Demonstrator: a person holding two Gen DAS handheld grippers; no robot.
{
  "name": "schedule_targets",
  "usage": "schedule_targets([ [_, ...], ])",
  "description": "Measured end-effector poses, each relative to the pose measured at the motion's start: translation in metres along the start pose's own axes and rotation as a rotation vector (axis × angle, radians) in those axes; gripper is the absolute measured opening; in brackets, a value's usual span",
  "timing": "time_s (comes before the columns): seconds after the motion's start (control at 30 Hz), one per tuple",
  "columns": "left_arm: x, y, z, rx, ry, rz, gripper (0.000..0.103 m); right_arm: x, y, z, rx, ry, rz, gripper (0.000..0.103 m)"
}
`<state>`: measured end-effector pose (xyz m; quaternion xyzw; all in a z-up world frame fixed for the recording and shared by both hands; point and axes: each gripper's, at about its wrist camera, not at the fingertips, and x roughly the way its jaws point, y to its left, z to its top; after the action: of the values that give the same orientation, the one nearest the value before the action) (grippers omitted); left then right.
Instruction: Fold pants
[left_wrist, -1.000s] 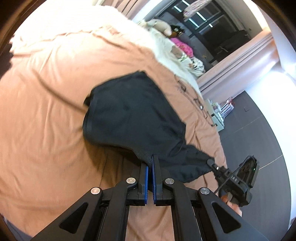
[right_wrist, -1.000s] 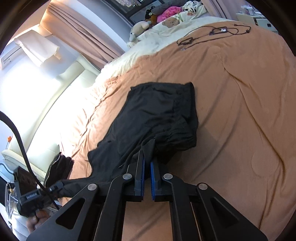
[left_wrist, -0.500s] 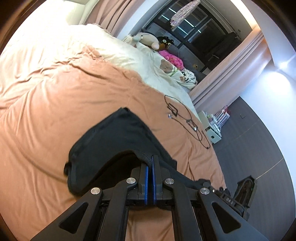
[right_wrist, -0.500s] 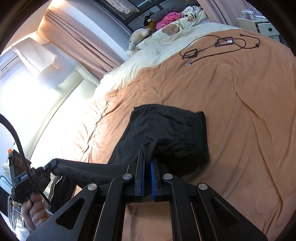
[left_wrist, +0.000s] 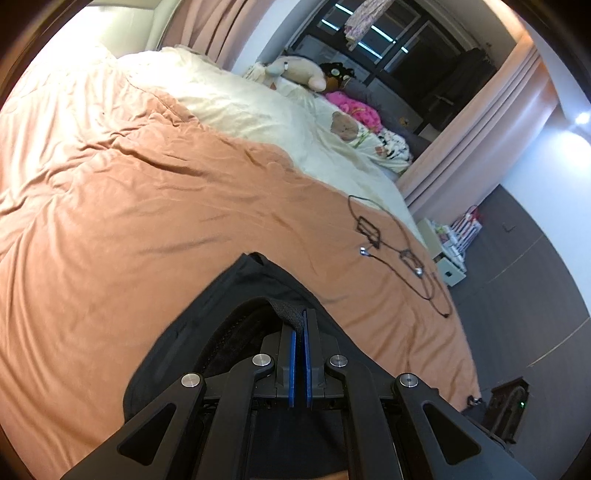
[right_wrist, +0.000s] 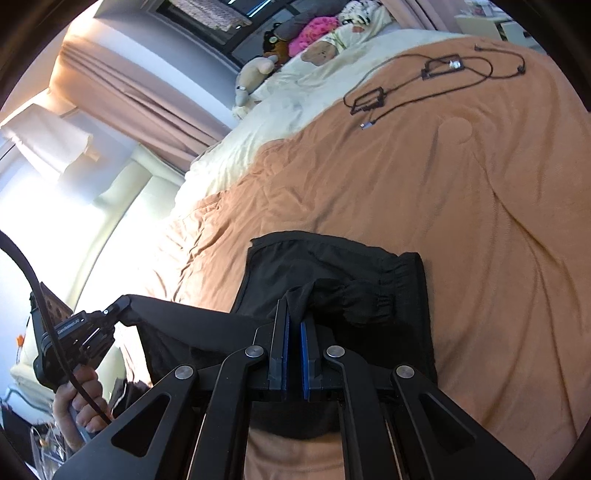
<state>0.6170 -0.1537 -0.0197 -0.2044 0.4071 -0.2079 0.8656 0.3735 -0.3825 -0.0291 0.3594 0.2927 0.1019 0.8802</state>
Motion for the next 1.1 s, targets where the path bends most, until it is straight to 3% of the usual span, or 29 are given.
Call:
schedule_targets([
  [0.2,0.067,0.012,0.026,0.01,0.053,0.042,0.003,0.042,-0.014,0.02,0.026,0.009,-0.016,0.002],
  [0.37,0.117,0.023,0.036,0.019,0.106,0.086,0.003,0.066,-0.023,0.036,0.018,0.06,-0.03,0.013],
  [0.4,0.126,0.026,0.038,0.021,0.116,0.094,0.003,0.065,-0.023,0.038,0.006,0.061,-0.029,0.021],
  [0.47,0.14,0.027,0.042,0.033,0.124,0.121,0.003,0.063,-0.024,0.04,-0.022,0.059,-0.023,0.049],
  [0.5,0.146,0.029,0.044,0.034,0.13,0.126,0.003,0.059,-0.026,0.041,-0.038,0.045,-0.037,0.07],
  [0.53,0.152,0.031,0.046,0.033,0.138,0.127,0.003,0.054,-0.028,0.041,-0.052,0.024,-0.053,0.075],
  [0.63,0.171,0.033,0.048,0.041,0.158,0.137,0.003,0.047,-0.036,0.037,-0.075,0.001,-0.068,0.075],
  [0.77,0.188,0.032,0.053,0.06,0.171,0.149,0.003,0.057,-0.041,0.029,-0.105,0.036,-0.166,0.075],
  [0.9,0.203,0.028,0.06,0.079,0.18,0.147,0.004,0.065,-0.037,0.023,-0.131,0.071,-0.168,0.075],
  [0.97,0.214,0.027,0.062,0.093,0.206,0.17,0.004,0.069,-0.032,0.02,-0.161,0.087,-0.194,0.068],
  [1.07,0.218,0.029,0.06,0.09,0.243,0.198,0.012,0.079,-0.033,0.023,-0.181,0.126,-0.227,0.04],
  [1.1,0.216,0.03,0.059,0.095,0.242,0.204,0.027,0.08,-0.034,0.024,-0.181,0.135,-0.231,0.029],
])
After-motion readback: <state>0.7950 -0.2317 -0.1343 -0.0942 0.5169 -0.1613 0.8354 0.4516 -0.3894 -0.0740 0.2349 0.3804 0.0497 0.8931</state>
